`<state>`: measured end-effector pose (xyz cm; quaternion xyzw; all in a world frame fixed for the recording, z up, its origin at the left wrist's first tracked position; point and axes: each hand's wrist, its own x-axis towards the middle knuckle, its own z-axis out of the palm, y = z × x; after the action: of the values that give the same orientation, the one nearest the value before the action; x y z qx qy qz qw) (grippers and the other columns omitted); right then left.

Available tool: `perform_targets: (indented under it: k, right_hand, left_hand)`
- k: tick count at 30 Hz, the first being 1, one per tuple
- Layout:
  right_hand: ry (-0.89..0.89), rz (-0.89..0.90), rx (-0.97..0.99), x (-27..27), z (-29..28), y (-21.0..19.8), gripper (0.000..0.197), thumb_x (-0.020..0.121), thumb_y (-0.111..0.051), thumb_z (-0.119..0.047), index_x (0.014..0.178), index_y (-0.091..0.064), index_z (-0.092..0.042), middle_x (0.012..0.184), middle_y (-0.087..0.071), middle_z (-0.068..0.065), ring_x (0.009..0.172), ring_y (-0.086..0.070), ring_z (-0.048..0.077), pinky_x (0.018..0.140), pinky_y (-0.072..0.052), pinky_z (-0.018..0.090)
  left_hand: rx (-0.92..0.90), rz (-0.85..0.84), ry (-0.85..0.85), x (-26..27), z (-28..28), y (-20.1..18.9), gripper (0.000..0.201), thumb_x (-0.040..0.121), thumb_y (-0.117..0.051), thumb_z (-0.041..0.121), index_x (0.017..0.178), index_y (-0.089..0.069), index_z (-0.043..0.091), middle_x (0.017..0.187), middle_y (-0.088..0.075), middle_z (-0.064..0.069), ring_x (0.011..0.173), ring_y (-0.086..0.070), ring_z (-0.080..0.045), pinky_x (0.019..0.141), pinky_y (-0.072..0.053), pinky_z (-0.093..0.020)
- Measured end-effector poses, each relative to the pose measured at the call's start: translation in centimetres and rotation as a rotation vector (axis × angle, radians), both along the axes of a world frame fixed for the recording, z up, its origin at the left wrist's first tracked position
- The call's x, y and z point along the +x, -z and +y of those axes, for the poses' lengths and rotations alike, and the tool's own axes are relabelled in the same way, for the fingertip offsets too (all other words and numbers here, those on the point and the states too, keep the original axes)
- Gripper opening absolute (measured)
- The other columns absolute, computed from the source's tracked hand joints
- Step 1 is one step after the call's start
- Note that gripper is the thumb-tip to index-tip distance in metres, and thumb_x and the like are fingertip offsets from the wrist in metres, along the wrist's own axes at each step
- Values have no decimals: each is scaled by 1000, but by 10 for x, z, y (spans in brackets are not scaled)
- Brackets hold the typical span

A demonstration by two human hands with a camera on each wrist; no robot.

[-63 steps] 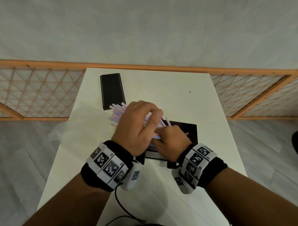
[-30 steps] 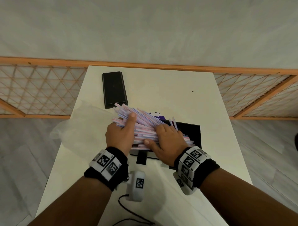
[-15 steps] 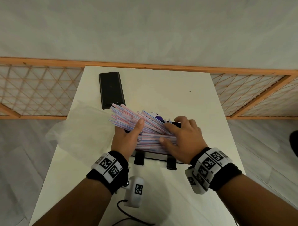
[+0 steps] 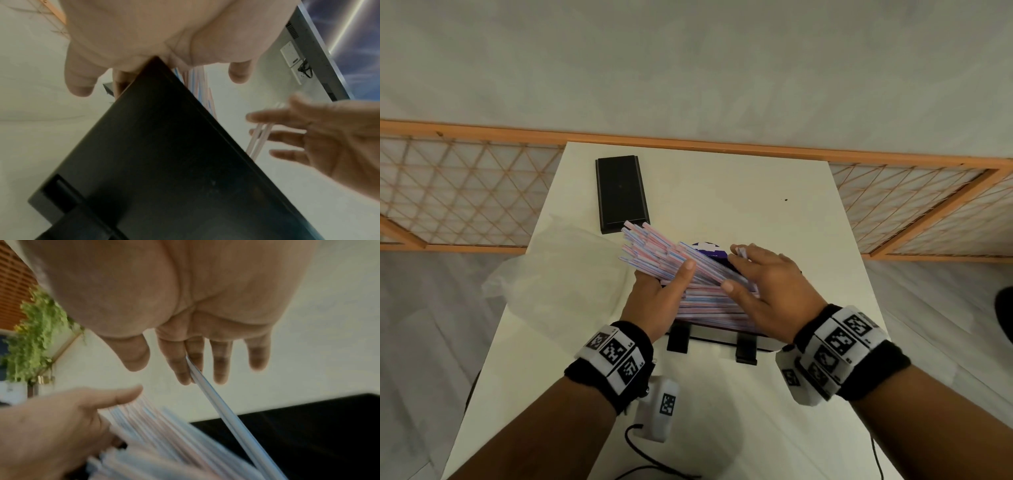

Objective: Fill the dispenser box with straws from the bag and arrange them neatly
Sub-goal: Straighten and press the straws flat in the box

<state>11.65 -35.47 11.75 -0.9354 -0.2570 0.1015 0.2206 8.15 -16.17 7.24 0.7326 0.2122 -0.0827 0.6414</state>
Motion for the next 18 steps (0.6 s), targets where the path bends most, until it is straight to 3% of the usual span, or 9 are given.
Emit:
perform_targets:
  k: [1,3,5,8,11,12,14,16,18]
  right_hand:
    - [-15,-44,111,-2,-3,-6,61,96,-40,-54,137,-57,-12,141,-55,3,135,-47,20,112,-36,37]
    - [-38,-113,200,-7,-6,-20,53,99,-45,-46,133,-60,-8,140,-56,5,133,-48,14,110,-37,23]
    - [-73,-154,215,-14,-2,-32,51,99,-45,-45,130,-62,-8,138,-58,6,128,-52,16,107,-41,25]
    - [-180,-139,155,-21,12,-20,46,95,-48,-44,111,-69,-7,123,-65,10,112,-60,27,94,-48,37]
    - [-208,87,73,-26,18,13,45,87,-57,-49,116,-70,-17,139,-56,10,134,-48,22,108,-42,38]
    - [-156,108,115,-26,15,19,41,84,-60,-48,111,-71,-18,136,-58,8,132,-50,20,106,-43,37]
    - [45,79,183,-21,6,26,33,80,-68,-44,99,-66,-17,114,-63,2,110,-59,19,94,-49,35]
    - [182,123,20,-11,-2,32,54,75,-68,-60,109,-58,-19,108,-58,-3,101,-56,18,89,-48,34]
    - [195,201,-179,-3,-2,41,86,64,-49,-82,126,-47,-22,116,-55,-3,107,-54,21,95,-47,38]
  left_hand:
    - [-5,-5,-3,-1,0,0,77,70,-54,82,132,-40,38,120,-62,13,104,-63,-6,92,-48,-26]
    - [-52,-30,-47,-1,1,1,94,63,-56,92,136,-46,33,118,-65,13,105,-65,-6,98,-50,-31]
    - [-135,-52,-138,1,2,3,103,57,-59,95,139,-49,34,123,-69,9,112,-67,-14,104,-51,-44]
    - [-226,-78,-236,5,3,3,92,63,-64,88,133,-59,28,120,-73,2,110,-70,-21,101,-52,-49]
    - [-284,-119,-275,8,3,-6,61,82,-69,62,125,-65,19,109,-77,-1,99,-74,-21,89,-58,-43]
    - [-303,-131,-291,8,5,-7,47,86,-71,49,120,-66,17,103,-78,0,94,-75,-19,82,-60,-40]
    - [-337,-146,-311,9,10,-10,26,89,-72,25,113,-67,14,94,-78,1,86,-76,-15,69,-60,-31]
    - [-357,-153,-319,13,16,-10,31,87,-75,14,115,-63,7,97,-77,-5,87,-76,-19,69,-61,-32]
    - [-358,-176,-317,19,18,-11,41,84,-78,8,120,-59,4,105,-73,-12,93,-74,-26,78,-60,-40]
